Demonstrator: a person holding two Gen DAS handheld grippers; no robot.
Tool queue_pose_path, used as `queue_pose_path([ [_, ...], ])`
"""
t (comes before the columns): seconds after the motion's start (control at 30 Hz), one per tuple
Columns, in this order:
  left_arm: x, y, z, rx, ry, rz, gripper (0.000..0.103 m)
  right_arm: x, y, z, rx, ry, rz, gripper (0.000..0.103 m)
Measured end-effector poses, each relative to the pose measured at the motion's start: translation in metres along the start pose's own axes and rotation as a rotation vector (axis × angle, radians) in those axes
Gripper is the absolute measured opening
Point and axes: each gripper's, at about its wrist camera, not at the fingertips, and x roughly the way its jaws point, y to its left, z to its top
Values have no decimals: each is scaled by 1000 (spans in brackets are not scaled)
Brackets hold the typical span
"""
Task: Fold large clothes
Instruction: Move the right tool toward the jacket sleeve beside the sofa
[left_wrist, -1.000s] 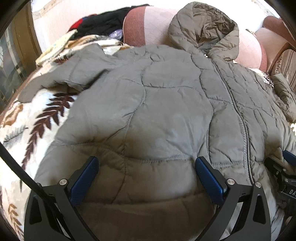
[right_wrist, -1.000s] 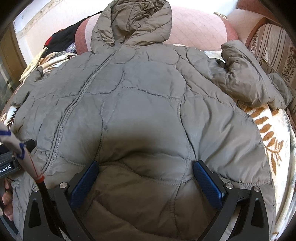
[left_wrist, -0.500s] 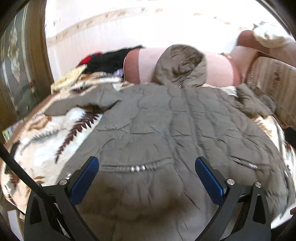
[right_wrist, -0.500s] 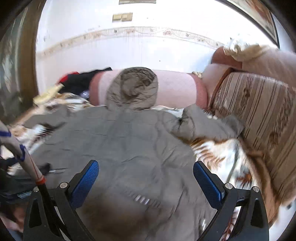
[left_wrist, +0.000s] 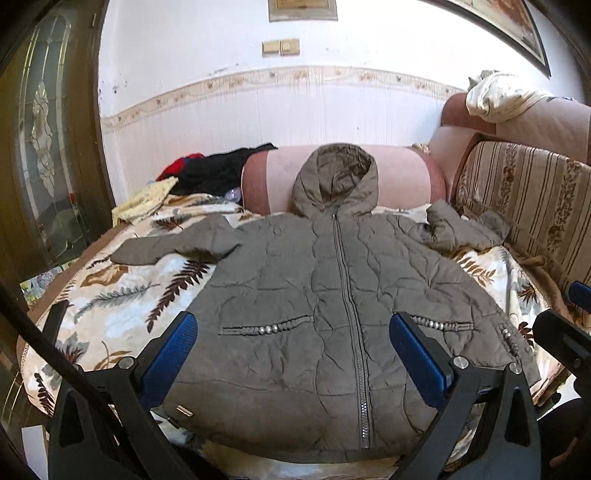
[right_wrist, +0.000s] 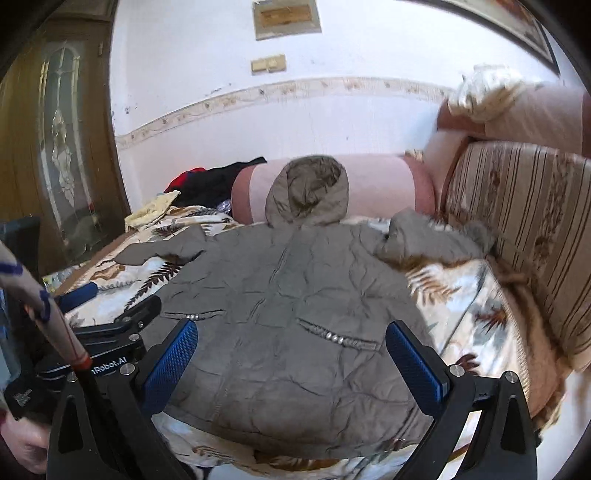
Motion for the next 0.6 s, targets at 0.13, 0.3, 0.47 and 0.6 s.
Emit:
queue_pose_path([
  [0.13,-10,4,-1,-11,-15,7,103,-9,-1,-1,3,-27,-16,103],
  [0.3,-11,9,-4,-20,0,17,103,-14,3,-3,-23,-54,-38,103],
  [0.47,-12,11,-6,-26,5,23,103,-14,5,-5,-30,-49,-28,103],
  [0.6,-11,12,-6,-28,10,23,103,-11,1,-6,-7,-28,-21,103],
])
